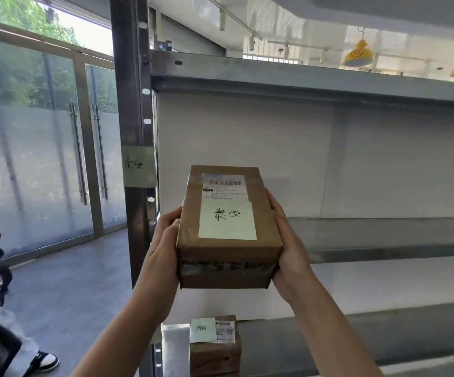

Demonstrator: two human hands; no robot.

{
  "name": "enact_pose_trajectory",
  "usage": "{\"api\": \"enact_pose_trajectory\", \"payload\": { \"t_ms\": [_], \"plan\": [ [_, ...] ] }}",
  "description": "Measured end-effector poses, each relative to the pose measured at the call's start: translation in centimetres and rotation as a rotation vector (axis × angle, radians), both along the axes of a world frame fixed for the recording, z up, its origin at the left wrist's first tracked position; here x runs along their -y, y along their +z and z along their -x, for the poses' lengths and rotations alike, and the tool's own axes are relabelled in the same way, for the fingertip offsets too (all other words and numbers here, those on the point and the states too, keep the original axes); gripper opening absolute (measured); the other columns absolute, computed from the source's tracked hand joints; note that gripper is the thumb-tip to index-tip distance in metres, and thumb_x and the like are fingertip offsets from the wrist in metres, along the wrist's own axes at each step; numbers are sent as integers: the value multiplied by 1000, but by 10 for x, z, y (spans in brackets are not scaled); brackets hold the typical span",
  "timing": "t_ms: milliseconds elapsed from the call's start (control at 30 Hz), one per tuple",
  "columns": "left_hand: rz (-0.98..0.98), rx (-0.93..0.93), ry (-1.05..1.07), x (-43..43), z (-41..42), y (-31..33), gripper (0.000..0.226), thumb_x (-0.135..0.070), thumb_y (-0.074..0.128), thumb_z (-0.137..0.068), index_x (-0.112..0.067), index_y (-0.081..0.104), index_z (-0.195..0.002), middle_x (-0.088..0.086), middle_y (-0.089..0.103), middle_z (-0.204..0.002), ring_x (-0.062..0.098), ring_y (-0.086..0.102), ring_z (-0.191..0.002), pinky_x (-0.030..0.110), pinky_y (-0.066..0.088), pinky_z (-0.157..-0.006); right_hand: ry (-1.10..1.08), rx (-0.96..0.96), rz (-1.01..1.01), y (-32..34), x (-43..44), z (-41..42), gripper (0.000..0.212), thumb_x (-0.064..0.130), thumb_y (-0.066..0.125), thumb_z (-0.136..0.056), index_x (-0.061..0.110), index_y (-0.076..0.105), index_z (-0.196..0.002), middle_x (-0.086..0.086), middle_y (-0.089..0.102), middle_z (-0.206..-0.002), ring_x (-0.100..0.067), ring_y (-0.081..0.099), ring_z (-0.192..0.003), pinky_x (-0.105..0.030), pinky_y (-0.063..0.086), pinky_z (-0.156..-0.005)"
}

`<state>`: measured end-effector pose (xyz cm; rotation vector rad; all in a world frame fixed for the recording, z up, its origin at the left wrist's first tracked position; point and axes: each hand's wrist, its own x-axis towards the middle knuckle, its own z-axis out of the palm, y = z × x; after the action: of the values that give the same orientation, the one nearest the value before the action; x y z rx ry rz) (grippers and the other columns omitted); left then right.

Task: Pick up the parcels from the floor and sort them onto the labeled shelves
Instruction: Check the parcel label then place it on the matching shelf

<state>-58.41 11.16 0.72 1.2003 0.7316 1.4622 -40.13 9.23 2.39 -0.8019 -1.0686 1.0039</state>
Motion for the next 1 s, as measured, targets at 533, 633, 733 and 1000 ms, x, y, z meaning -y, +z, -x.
{"api": "enact_pose_trajectory", "payload": {
  "t_ms": [533, 633, 733, 1000],
  "plan": [
    [177, -3, 63, -49, -4, 11, 28, -39, 38, -105, -42, 62, -118, 10, 67, -114, 32, 67, -99, 44, 60, -62, 20, -91, 152, 3, -60, 2, 34, 40, 48, -102, 42, 63, -133, -2, 72, -128, -25, 71, -111, -36, 56, -84],
    [197, -21, 64, -61, -6, 8, 28, -40, 36, -106, -44, 63, -115, 13, 65, -120, 35, 66, -107, 49, 62, -73, 28, -98, 190, -1, -70, 0, 32, 42, 47, -102, 42, 66, -129, -2, 78, -116, -25, 74, -103, -37, 58, -81],
    [217, -39, 63, -71, -10, 4, 29, -42, 33, -106, -44, 59, -119, 13, 63, -125, 35, 63, -111, 48, 61, -73, 27, -111, 224, -3, -82, -4, 34, 43, 48, -102, 40, 64, -132, -4, 77, -117, -28, 73, -105, -37, 59, -79],
    [288, -67, 100, -94, -20, 1, 33, -44, 30, -105, -42, 53, -128, 12, 59, -129, 36, 60, -113, 43, 56, -67, 46, -58, 219, -6, -110, -15, 29, 28, 42, -106, 38, 69, -113, 3, 81, -85, -13, 77, -71, -27, 60, -58]
  ]
}}
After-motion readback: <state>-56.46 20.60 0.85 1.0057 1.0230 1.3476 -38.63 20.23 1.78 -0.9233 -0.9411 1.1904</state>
